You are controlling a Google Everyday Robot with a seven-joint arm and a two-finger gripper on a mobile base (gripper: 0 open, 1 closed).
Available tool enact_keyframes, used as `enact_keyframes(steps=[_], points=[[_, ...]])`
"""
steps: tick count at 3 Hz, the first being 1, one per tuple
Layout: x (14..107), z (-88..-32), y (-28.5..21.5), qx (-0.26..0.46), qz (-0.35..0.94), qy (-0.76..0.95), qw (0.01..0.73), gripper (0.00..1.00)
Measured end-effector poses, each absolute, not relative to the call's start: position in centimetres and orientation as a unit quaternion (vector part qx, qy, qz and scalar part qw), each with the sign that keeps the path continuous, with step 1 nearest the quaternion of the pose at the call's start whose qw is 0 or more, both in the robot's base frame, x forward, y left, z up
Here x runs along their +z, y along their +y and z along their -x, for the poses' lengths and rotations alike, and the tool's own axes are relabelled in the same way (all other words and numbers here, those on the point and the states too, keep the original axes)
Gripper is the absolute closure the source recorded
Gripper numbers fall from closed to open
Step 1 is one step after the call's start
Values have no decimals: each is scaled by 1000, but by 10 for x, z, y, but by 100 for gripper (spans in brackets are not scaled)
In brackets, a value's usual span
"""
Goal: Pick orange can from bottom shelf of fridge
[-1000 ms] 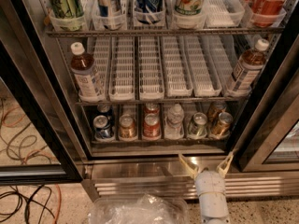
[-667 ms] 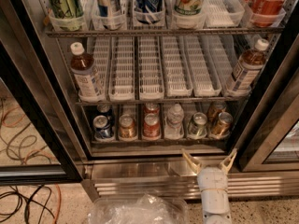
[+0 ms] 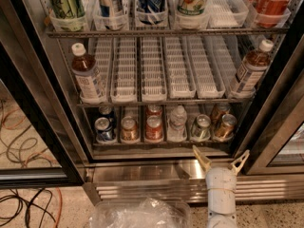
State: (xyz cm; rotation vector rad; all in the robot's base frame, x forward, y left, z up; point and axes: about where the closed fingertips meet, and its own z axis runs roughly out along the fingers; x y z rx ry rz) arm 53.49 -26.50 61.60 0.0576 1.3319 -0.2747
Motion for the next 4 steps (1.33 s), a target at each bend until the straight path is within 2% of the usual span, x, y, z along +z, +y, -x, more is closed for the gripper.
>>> enact_keyframes(steps=[1, 2, 3, 4], points=[[617, -535, -265, -128, -26, 615, 778, 0], [617, -535, -265, -128, -26, 615, 778, 15], [617, -535, -265, -128, -26, 615, 778, 36], [617, -535, -266, -128, -26, 615, 778, 41]])
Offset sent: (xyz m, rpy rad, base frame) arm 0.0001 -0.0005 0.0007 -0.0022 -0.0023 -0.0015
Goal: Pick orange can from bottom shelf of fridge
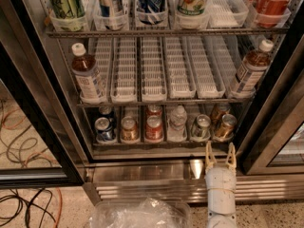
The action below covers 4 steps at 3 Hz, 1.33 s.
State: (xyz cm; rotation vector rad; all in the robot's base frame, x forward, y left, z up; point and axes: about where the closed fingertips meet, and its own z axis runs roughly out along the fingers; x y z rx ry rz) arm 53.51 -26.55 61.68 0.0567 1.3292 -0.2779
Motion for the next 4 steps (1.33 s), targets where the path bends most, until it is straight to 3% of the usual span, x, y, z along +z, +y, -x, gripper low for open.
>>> enact_keyframes(steps=[2, 4], points=[[610, -539, -269, -140, -17, 617, 774, 29], [617, -559, -272, -146, -23, 604, 783, 32]])
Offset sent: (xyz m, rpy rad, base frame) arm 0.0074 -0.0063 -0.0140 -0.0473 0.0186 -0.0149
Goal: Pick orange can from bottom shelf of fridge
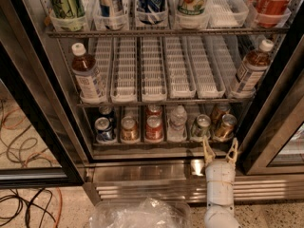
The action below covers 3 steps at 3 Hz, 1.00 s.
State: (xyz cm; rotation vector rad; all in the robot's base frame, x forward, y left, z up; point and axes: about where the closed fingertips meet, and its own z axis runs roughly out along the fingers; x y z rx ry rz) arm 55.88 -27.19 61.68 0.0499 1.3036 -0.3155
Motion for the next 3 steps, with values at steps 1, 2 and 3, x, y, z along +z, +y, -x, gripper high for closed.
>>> enact_keyframes(steps=[1, 2, 3], points=[[619, -569, -274, -150, -30, 600, 785, 41], [620, -575, -279, -157, -50, 598, 784, 39], [615, -574, -287, -166, -71, 602, 778, 33]])
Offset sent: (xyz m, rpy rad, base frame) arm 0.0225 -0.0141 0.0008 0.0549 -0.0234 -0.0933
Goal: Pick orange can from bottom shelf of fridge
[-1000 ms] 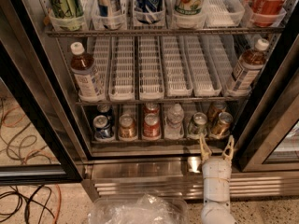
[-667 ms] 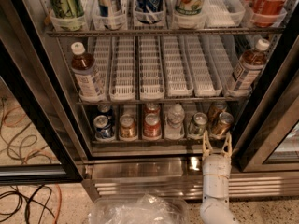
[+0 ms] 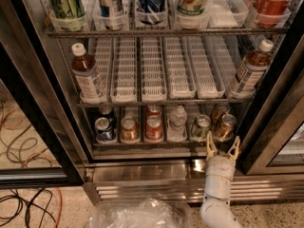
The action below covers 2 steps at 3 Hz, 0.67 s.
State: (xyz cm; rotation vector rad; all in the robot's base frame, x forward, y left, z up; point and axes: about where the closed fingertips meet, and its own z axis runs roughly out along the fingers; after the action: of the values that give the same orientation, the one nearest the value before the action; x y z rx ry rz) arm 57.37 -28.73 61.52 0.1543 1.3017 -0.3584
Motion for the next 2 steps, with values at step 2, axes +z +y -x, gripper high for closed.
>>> enact_keyframes(steps=[2], points=[[615, -579, -296, -176, -87, 598, 777, 34]])
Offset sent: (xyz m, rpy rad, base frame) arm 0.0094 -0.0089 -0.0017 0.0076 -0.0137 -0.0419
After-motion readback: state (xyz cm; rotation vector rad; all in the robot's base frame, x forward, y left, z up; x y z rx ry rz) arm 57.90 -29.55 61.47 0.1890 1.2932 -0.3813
